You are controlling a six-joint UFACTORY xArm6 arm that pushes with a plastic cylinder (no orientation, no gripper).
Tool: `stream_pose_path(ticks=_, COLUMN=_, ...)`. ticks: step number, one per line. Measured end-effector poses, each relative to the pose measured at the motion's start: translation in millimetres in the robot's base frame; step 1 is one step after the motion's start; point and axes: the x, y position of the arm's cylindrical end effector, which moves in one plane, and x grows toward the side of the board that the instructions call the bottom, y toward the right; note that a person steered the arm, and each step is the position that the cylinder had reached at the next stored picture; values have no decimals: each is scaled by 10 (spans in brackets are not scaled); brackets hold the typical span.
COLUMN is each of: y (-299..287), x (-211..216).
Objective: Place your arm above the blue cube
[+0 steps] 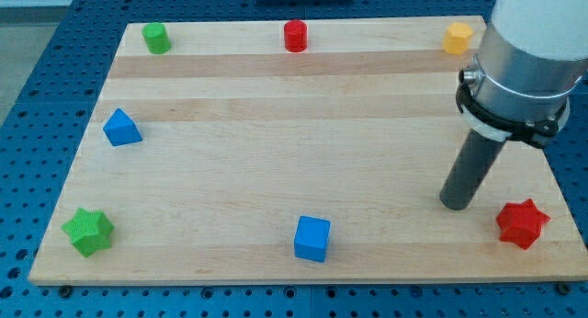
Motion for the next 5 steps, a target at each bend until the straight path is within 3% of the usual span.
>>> stream_pose_path(ticks=5, y=-221, x=0)
